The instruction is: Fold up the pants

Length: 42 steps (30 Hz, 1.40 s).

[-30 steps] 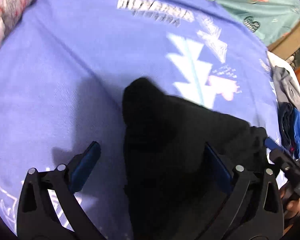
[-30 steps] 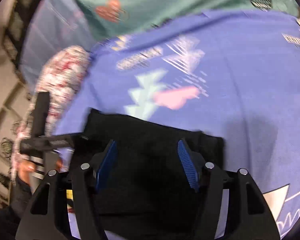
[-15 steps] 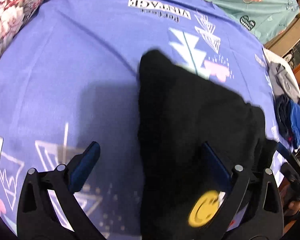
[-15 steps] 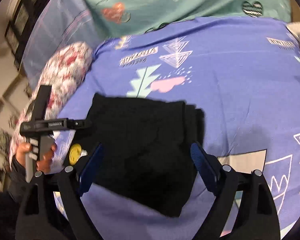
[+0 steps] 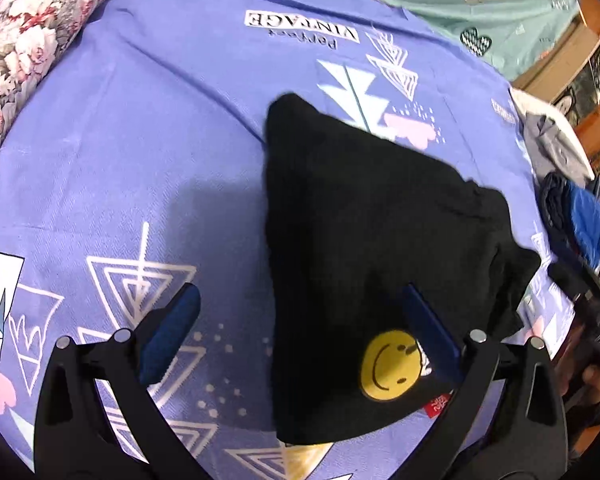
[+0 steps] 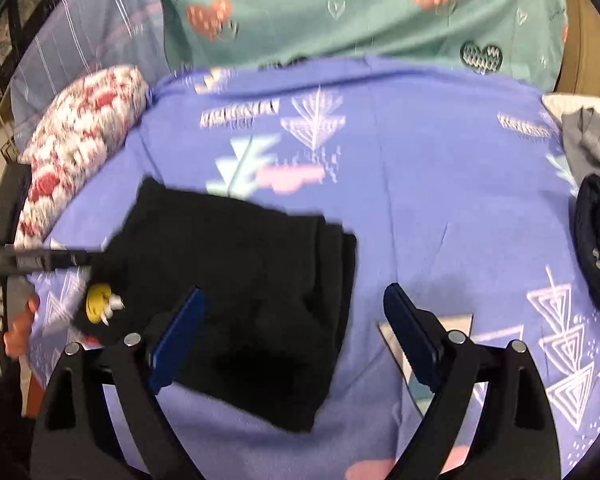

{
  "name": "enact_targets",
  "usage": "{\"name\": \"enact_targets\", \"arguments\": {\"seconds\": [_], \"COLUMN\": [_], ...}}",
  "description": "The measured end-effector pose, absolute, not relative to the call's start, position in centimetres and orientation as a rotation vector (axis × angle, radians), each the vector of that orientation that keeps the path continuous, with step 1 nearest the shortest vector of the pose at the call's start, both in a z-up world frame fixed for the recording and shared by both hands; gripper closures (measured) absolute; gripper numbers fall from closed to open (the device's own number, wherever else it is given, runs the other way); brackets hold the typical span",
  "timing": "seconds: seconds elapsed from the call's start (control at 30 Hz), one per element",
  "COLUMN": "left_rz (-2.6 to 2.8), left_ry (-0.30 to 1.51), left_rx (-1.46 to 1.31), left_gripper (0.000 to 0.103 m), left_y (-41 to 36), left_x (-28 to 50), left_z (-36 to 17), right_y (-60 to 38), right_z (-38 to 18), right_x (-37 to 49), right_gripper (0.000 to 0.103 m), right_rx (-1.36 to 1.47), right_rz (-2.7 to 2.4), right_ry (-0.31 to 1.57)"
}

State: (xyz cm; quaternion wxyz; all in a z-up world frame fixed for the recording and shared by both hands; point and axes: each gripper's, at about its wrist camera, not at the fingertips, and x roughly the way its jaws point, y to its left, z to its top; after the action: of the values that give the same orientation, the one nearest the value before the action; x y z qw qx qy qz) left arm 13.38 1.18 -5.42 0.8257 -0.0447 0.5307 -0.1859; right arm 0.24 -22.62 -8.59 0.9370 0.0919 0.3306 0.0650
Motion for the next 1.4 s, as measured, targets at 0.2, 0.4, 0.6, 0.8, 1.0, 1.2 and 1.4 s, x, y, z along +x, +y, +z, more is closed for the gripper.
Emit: {"name": "enact_targets", "arguments": {"seconds": [0.2,0.4,0.6,0.8,1.0,1.2,1.4], "left_rz": [-0.409,-0.412,-0.46,-0.452,-0.524,-0.605,-0.651], "left_ry": [1.194,1.171,1.218,1.216,1.317,1.378,1.382], "left_rx": [-0.132,-0.125,-0.172,-0.204,-0.277,-0.316,-0.294], "left_gripper": [0.002,0.002,0.002,0.002,0.003,0.018,0.019], "left_y": [1.2,1.3,2.0,2.5,1.0,-0.4,-0.7], "left_x": [12.2,11.4,12.2,14.7,16.8,17.1,16.8], "left_z": [-8.3,-8.7,-7.9,-6.6,-8.0,-9.3,-9.3], "right_y": [-22.3,-23.2,-25.1,-28.8,-29.2,-29.2,-28.9], "right_z": [-11.3,-13.1,-12.7,-13.0,-13.9,-15.3,-15.4], "right_x": [1.1,0.4,0.4,1.0,3.1,4.2,4.8], "right_gripper": [0.072,0.071,0.034,0.017,0.017,0.017,0.018], "right_rx": [0.178,0.182,0.321,0.601,0.718,0.776,0.761], "right_rz": [0.079,0.076,0.098,0.195,0.331,0.428,0.493], "right_ry": [0.75,0.818,0.783,0.774,0.829,0.939,0.948]}}
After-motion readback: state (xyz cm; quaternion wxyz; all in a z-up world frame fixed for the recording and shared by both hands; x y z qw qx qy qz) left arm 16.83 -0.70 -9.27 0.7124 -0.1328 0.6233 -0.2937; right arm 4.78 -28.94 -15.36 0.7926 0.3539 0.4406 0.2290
